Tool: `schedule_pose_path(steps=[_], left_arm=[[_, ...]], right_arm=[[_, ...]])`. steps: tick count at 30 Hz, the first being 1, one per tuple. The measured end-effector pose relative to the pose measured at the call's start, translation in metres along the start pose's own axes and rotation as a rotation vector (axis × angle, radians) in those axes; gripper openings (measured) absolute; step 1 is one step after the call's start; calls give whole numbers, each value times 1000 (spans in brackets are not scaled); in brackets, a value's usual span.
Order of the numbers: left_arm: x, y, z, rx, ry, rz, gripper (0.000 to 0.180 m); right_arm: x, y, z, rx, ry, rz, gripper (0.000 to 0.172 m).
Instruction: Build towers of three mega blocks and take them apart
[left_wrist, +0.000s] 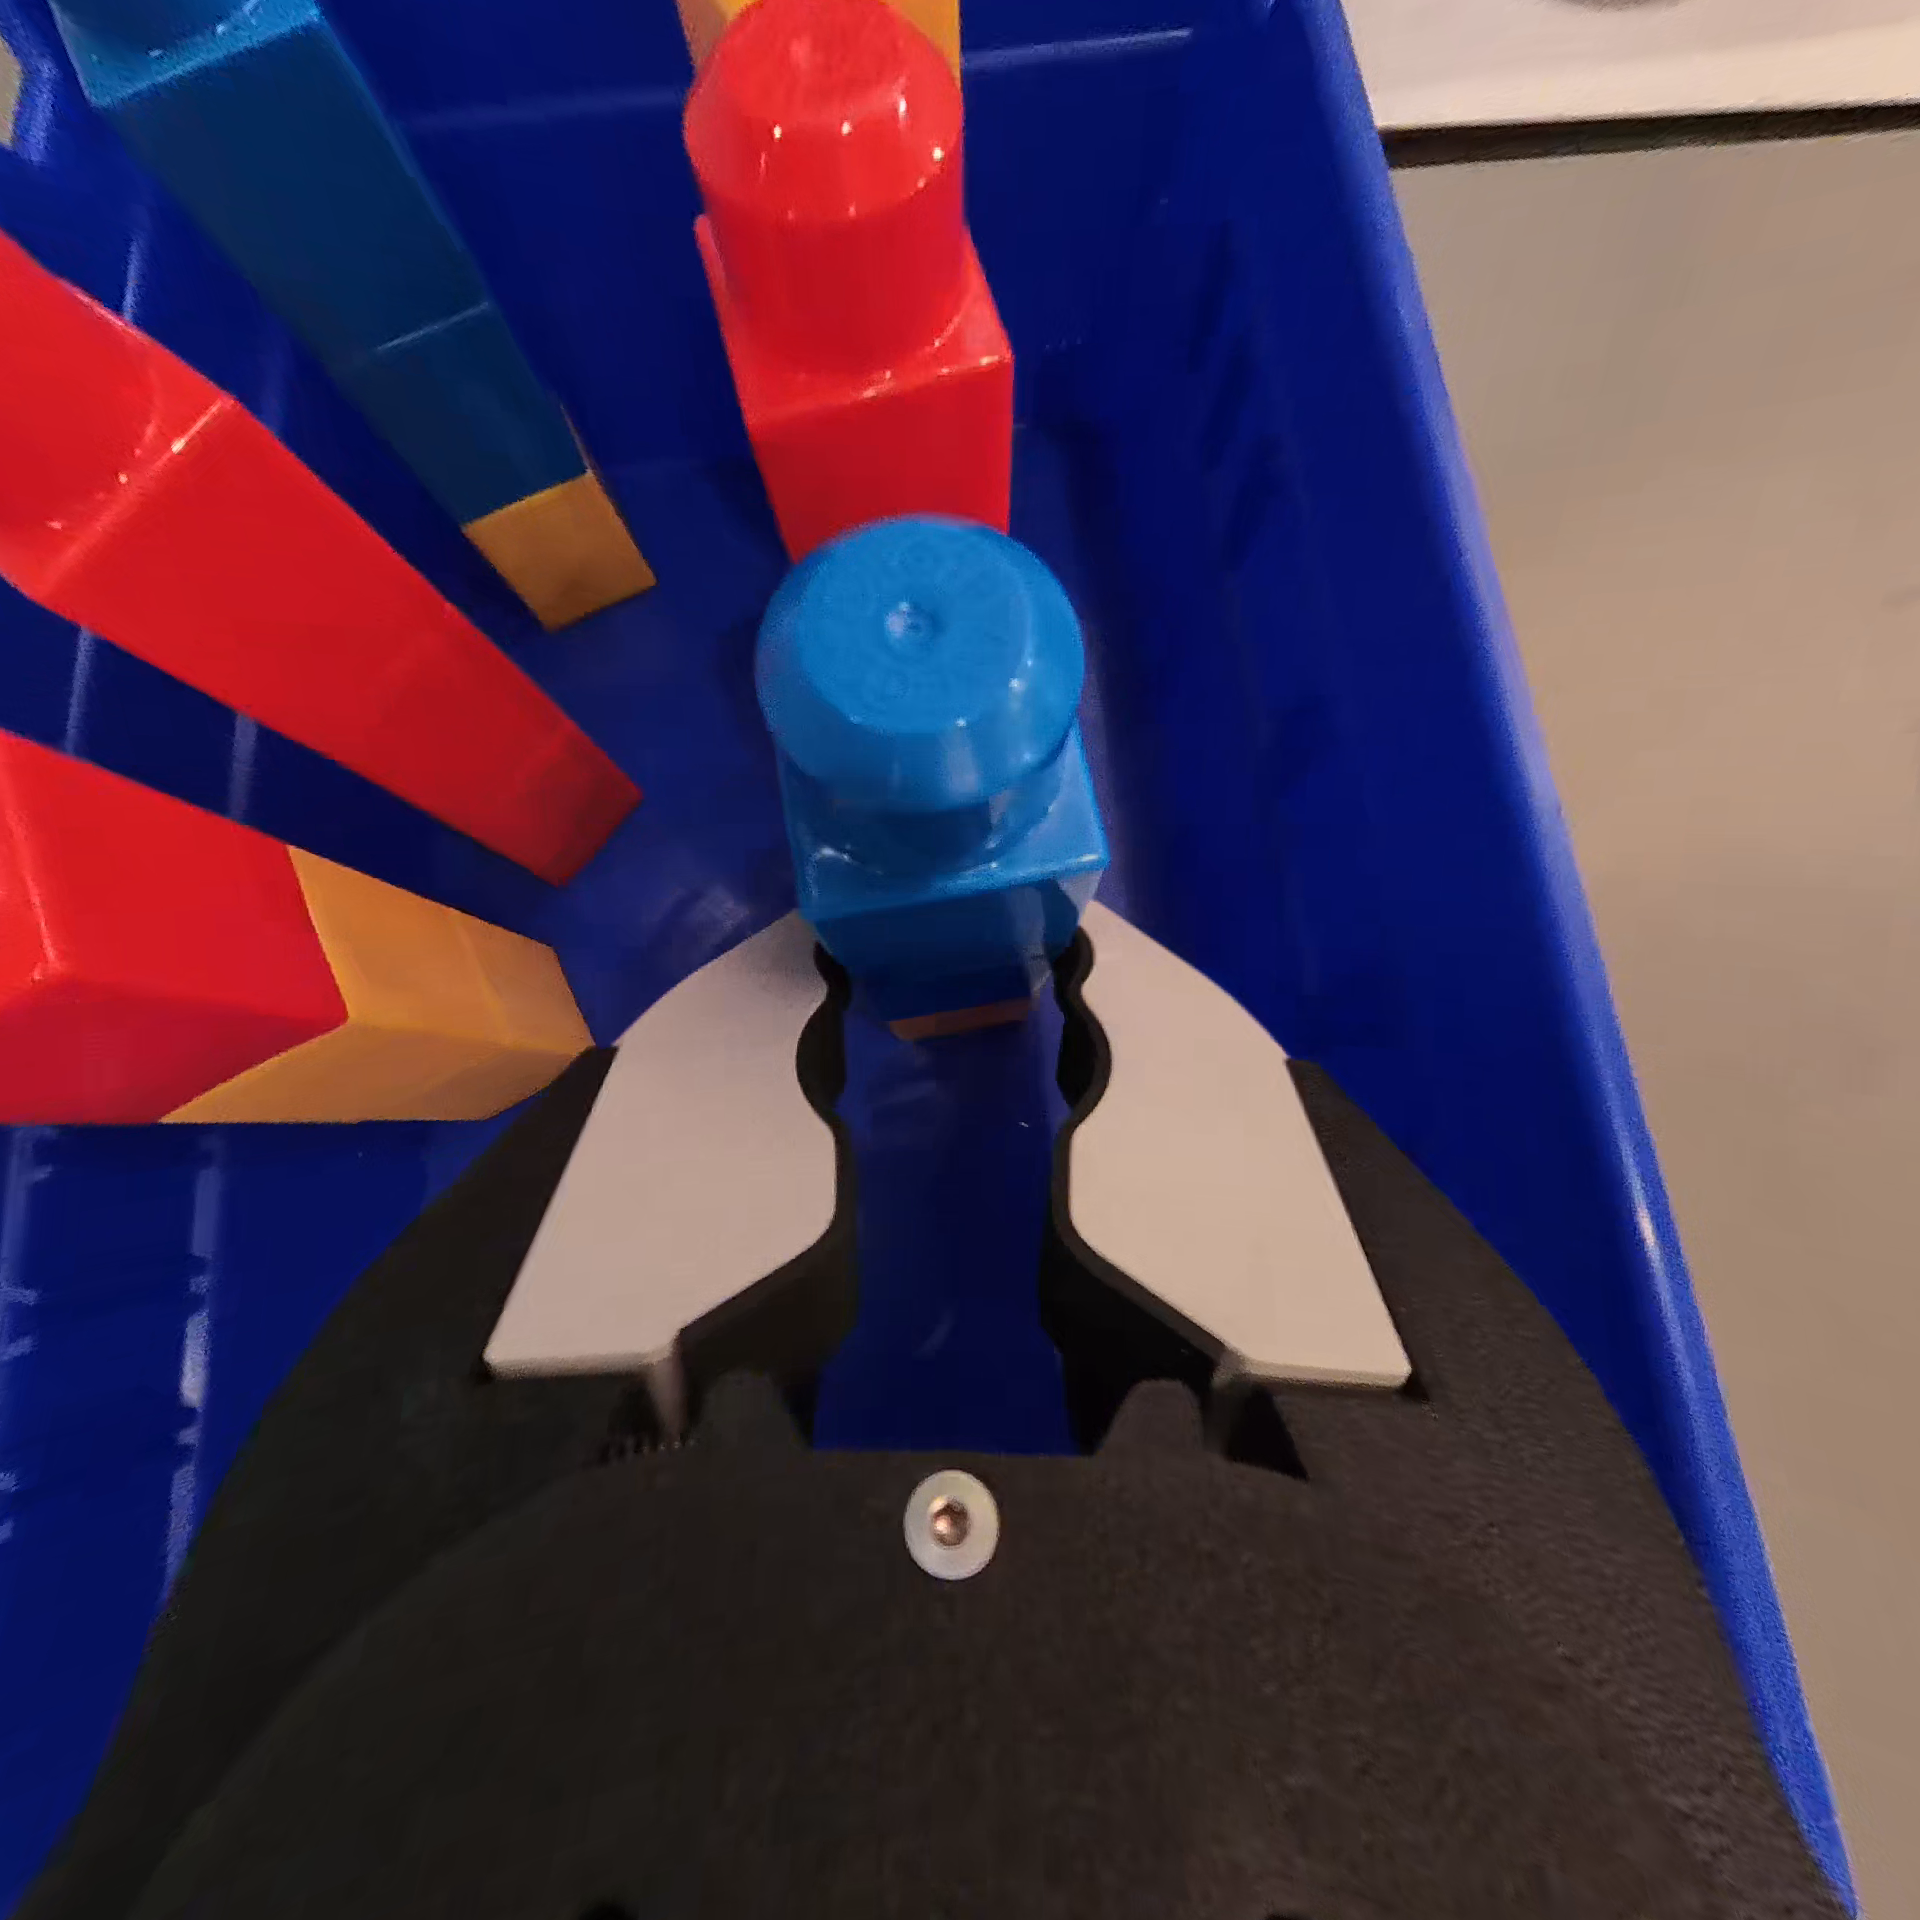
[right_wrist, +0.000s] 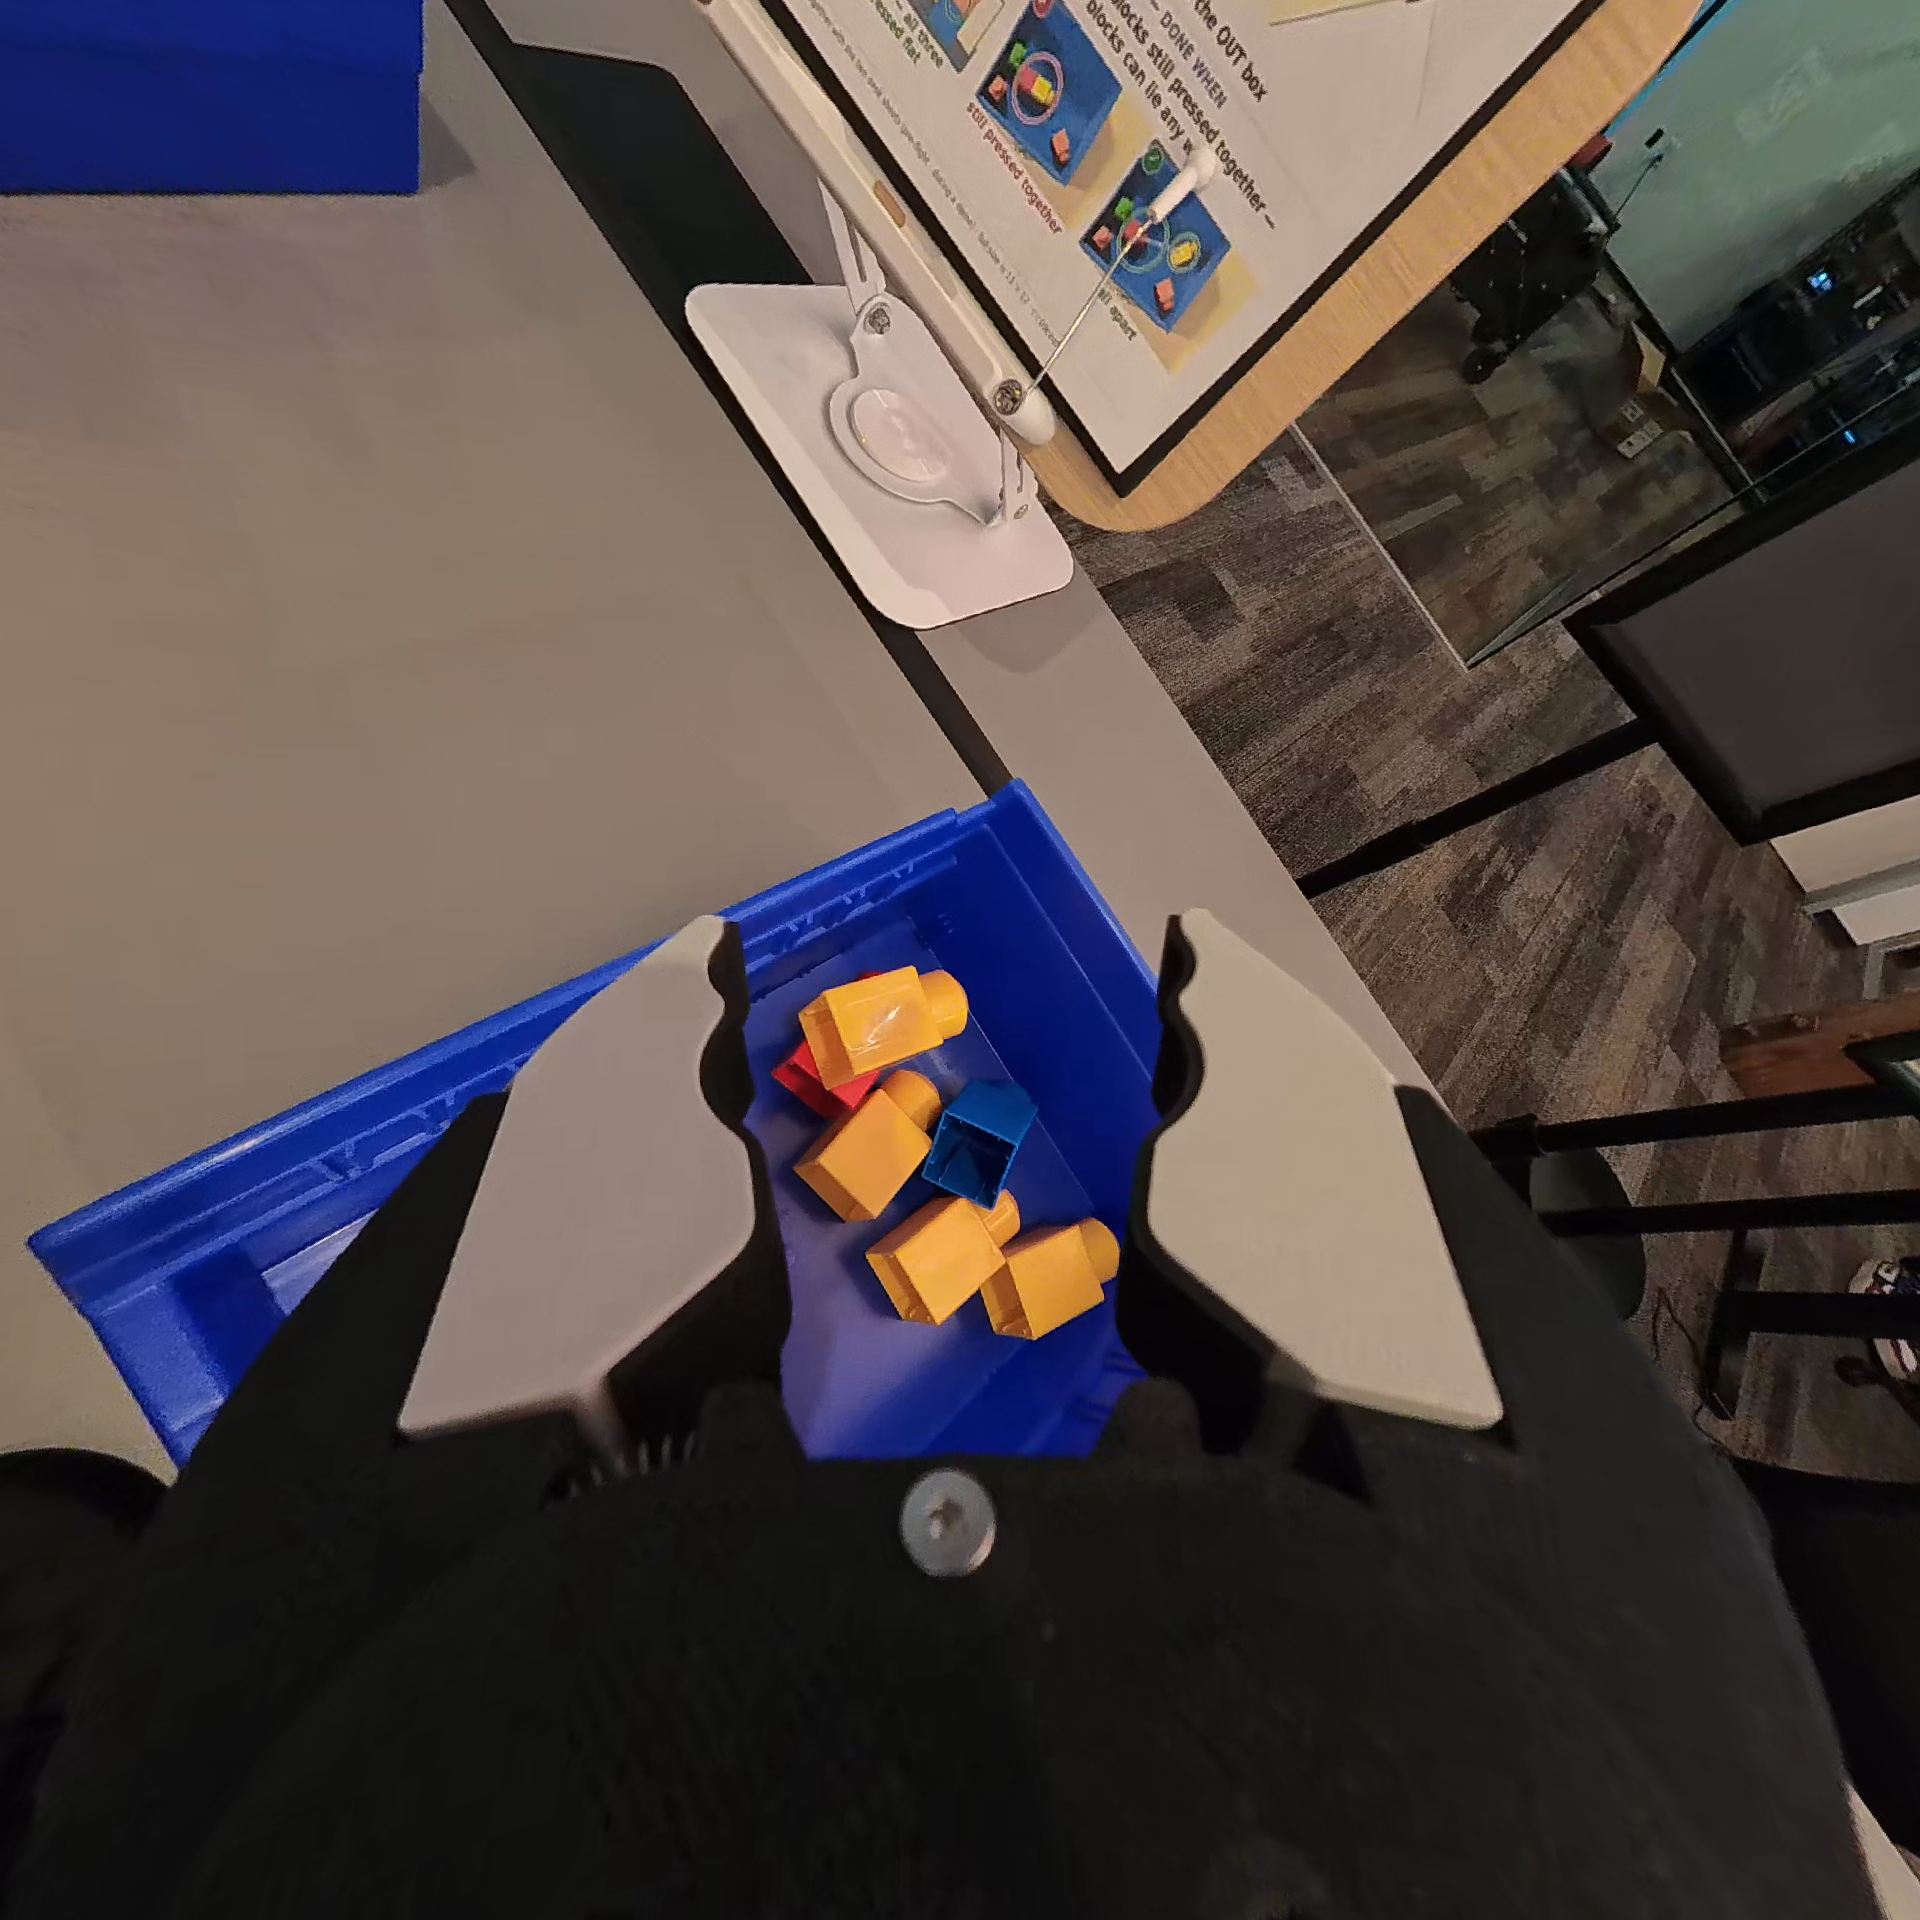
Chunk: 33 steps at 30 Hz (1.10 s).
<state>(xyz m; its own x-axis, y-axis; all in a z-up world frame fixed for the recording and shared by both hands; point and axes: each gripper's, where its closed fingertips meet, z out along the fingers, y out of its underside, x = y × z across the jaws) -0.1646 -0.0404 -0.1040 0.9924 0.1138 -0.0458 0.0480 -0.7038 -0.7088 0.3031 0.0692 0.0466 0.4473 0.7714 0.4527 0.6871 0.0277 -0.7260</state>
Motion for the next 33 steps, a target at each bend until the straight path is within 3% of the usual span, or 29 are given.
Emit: schedule_pose_path(steps=[3, 5, 7, 11, 13, 16, 19, 24, 25, 31, 33], left_arm=[[-7, -10, -12, 17, -15, 34, 38], [-13, -35, -43, 124, -26, 27, 37], [-2, -72, -89, 276, 53, 19, 37], [79, -133, -183, 532, 438, 109, 37], [134, -145, -219, 588, 684, 202, 37], [203, -142, -255, 552, 1032, 314, 37], [244, -135, -266, 498, 1217, 397, 37], [273, -123, -242, 460, 1217, 502, 37], [274, -123, -238, 467, 1228, 490, 36], [269, -125, -226, 409, 1358, 378, 36], [253, -143, -242, 523, 1402, 288, 36]], right_arm=[[-2, -6, -3, 18, 4, -18, 76], [-5, -17, -8, 61, 1, -30, 75], [-14, -36, -12, 139, -31, -38, 74], [-63, -96, -15, 370, -242, -43, 73], [-96, -136, -24, 520, -393, -10, 73], [-145, -175, -48, 699, -711, 76, 73], [-160, -185, -48, 710, -892, 210, 75], [-166, -186, -37, 677, -1037, 333, 49], [-169, -180, -28, 628, -1024, 318, 38], [-183, -163, -13, 465, -1104, 319, 37], [-190, -133, 6, 278, -1012, 193, 37]])
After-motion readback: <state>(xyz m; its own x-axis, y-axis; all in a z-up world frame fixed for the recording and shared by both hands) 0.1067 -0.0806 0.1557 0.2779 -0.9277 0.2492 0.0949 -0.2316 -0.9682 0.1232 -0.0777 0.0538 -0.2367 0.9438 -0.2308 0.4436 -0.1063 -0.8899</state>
